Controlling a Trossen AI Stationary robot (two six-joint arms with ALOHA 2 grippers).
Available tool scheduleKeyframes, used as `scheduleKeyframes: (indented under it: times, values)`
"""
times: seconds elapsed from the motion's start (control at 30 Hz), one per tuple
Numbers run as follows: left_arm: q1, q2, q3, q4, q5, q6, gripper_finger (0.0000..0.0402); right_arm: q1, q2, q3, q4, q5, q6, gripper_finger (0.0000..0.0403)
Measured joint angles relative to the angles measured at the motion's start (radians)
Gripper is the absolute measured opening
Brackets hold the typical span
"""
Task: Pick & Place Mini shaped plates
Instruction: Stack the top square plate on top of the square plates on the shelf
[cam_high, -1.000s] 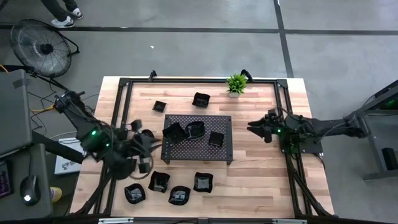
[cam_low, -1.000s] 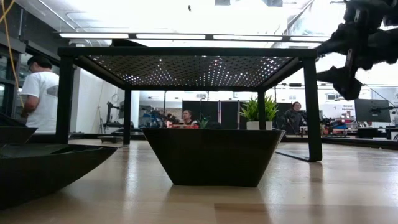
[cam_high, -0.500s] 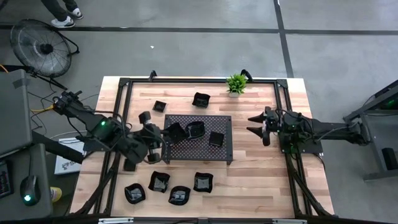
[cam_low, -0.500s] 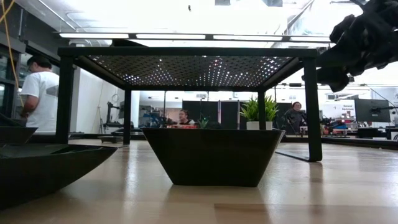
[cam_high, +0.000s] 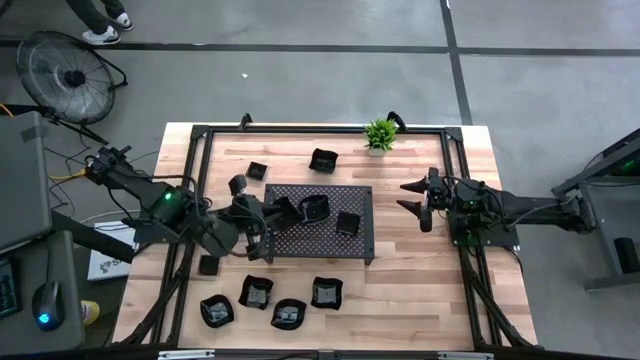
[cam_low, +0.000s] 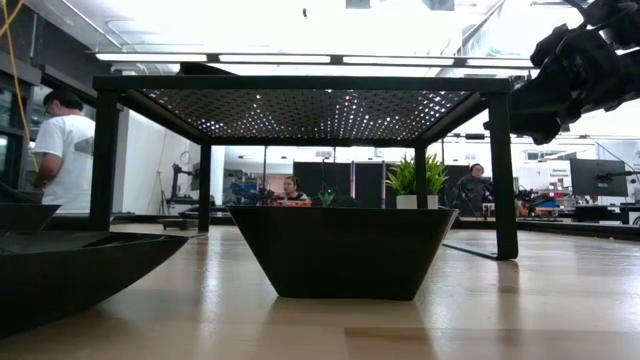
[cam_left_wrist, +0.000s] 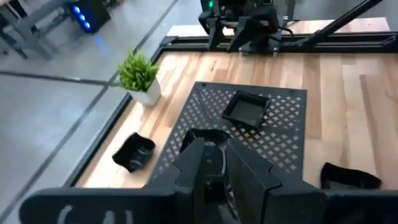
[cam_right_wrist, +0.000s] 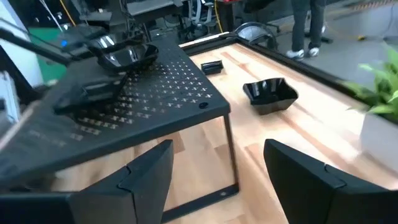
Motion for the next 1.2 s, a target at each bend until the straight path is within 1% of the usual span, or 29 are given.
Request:
scheduleKeyframes:
  times: [0.07, 0.2, 0.37, 0.57, 0.73, 0.83, 0.93, 1.13, 1.2]
  values:
    - [0.025, 0.000, 0.000, 0.001, 0.015, 0.029, 0.0065, 0.000, 0.000, 0.000, 0.000, -0.004, 0.044, 0.0246]
    - [0.086, 0.000, 0.000, -0.016, 0.082, 0.063, 0.0065, 0.001, 0.000, 0.000, 0.000, 0.002, 0.096, 0.0246]
    - [0.173, 0.000, 0.000, 0.007, 0.171, 0.145, 0.0065, 0.001, 0.000, 0.000, 0.000, 0.002, 0.093, 0.0246]
    - [0.304, 0.000, 0.000, 0.052, 0.319, 0.270, 0.0065, 0.001, 0.000, 0.000, 0.000, 0.002, 0.095, 0.0246]
    - [0.434, -0.002, 0.000, 0.018, 0.436, 0.352, 0.0065, 0.001, 0.000, 0.000, 0.000, 0.003, 0.148, 0.0246]
    - [0.537, -0.008, 0.000, -0.034, 0.511, 0.405, 0.0065, 0.001, 0.000, 0.000, 0.000, 0.002, 0.148, 0.0246]
    - [0.663, -0.012, 0.001, -0.061, 0.580, 0.462, 0.0065, 0.001, 0.000, 0.000, 0.000, 0.003, 0.144, 0.0246]
    - [0.962, -0.008, -0.001, -0.079, 0.762, 0.553, 0.0065, 0.001, 0.000, 0.000, 0.000, 0.003, 0.142, 0.0246]
    - [1.049, -0.006, -0.026, -0.071, 0.815, 0.570, 0.0065, 0.001, 0.000, 0.000, 0.000, 0.003, 0.142, 0.0246]
